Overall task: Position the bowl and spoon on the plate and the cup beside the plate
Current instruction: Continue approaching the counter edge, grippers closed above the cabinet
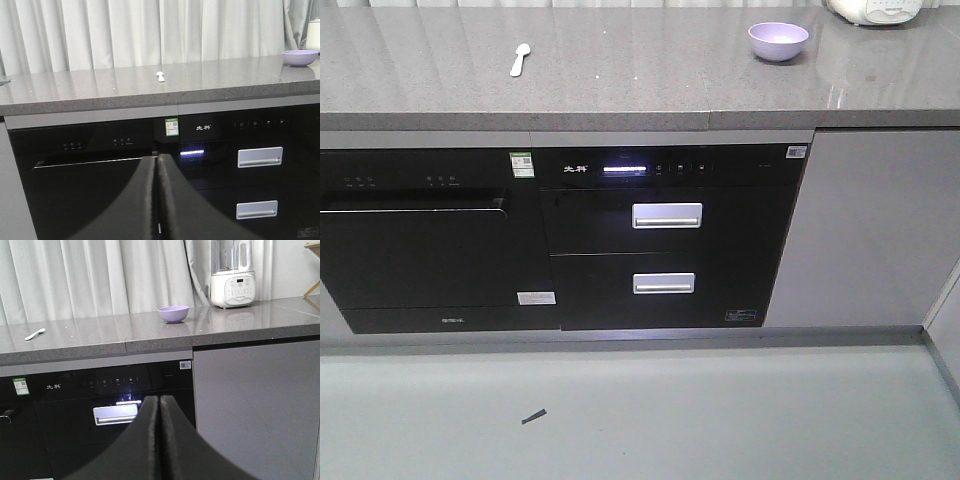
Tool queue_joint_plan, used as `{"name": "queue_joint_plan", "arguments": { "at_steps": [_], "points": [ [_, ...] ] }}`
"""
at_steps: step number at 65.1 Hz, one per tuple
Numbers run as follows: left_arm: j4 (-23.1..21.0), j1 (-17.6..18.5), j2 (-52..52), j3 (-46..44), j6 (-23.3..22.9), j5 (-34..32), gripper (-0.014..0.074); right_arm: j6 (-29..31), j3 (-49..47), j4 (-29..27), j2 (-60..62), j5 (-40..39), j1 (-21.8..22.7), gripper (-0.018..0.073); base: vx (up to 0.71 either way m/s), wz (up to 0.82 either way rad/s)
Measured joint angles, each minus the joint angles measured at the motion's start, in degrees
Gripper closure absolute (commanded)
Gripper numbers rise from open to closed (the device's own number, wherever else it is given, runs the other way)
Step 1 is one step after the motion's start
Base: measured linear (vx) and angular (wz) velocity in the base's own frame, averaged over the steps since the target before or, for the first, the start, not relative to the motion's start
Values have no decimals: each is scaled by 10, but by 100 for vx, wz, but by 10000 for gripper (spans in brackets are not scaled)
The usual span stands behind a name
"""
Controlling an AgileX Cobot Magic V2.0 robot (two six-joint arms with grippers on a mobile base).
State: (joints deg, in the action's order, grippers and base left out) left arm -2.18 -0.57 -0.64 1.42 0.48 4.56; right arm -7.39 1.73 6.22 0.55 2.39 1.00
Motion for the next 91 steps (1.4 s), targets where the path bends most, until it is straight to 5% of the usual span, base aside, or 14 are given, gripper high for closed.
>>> {"name": "queue_joint_plan", "arguments": {
  "at_steps": [91],
  "points": [
    [0, 0, 0, 0, 0, 0, 602, 0, 0, 0, 0, 0, 0, 561, 4, -1]
  ]
}}
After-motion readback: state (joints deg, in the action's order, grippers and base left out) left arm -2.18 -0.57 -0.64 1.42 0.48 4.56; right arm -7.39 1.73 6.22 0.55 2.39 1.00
